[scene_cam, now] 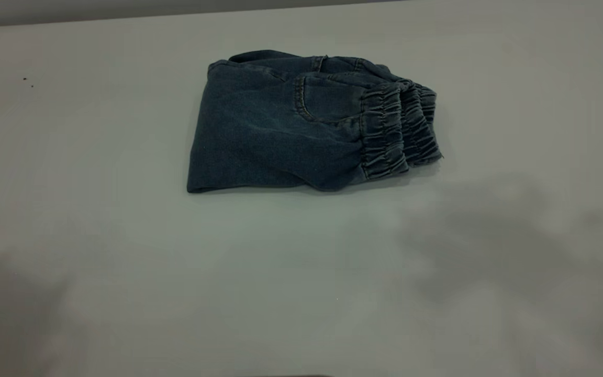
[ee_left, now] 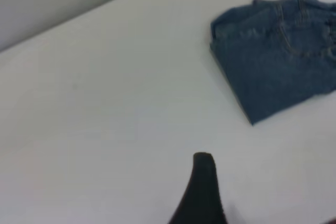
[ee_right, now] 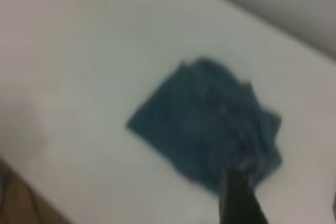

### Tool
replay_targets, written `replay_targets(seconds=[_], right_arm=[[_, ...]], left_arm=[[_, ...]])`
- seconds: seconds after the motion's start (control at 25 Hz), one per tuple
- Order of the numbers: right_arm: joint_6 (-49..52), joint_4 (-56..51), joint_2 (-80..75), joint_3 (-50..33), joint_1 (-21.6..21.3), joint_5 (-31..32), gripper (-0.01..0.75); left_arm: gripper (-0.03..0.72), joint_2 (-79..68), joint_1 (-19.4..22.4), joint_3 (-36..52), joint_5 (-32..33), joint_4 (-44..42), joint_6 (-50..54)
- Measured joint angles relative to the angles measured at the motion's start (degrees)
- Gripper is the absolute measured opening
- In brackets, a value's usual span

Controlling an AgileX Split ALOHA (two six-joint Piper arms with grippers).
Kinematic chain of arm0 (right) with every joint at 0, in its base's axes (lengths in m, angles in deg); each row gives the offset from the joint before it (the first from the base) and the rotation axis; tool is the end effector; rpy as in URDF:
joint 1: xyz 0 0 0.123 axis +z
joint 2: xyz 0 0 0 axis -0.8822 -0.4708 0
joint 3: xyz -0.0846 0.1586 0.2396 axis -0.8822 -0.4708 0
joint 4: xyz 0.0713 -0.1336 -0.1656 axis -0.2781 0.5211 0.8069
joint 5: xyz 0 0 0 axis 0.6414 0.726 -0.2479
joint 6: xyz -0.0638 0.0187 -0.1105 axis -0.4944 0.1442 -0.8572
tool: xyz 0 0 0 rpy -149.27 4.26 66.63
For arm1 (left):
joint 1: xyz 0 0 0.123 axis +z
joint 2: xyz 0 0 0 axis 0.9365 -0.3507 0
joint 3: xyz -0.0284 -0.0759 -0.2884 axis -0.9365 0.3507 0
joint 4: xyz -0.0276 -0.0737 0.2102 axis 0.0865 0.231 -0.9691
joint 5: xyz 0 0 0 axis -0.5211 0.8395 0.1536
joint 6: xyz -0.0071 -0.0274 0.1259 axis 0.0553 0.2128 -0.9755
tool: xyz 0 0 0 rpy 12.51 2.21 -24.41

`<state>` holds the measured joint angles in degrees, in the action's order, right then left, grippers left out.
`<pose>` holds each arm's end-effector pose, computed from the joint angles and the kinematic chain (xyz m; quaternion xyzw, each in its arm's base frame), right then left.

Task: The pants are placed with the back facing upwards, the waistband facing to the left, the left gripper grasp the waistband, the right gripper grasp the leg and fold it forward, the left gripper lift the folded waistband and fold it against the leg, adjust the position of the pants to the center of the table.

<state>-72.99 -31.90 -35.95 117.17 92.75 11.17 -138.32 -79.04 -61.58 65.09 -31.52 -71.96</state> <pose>0.2261 0.1527 0.4563 -0.2772 0.8799 0.1500 0.3556 0.1496 -0.0399 0.4355 0.2038 0.8801 -0.0363 0.4274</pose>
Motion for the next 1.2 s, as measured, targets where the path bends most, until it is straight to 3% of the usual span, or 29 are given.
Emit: replay_targets(seconds=[0.32, 0.6, 0.92, 1.2], right_arm=[[0.87, 0.44, 15.21, -32.11, 0.0, -0.32, 0.318], [0.91, 1.39, 28.76, -55.29, 0.0, -0.77, 0.318], [0.91, 5.65, 45.27, -69.75, 0.0, -5.73, 0.318], [0.91, 2.82, 58.13, -76.84, 0.0, -7.81, 0.318]], left_arm=[[0.575, 8.57, 0.0, 18.21, 0.0, -0.26, 2.59], [0.574, 15.47, 0.0, 34.28, 0.0, -0.4, 5.29], [0.574, 25.56, 0.0, 47.44, 0.0, -0.46, 8.27], [0.574, 34.99, 0.0, 49.02, -0.8, -0.77, 9.79]])
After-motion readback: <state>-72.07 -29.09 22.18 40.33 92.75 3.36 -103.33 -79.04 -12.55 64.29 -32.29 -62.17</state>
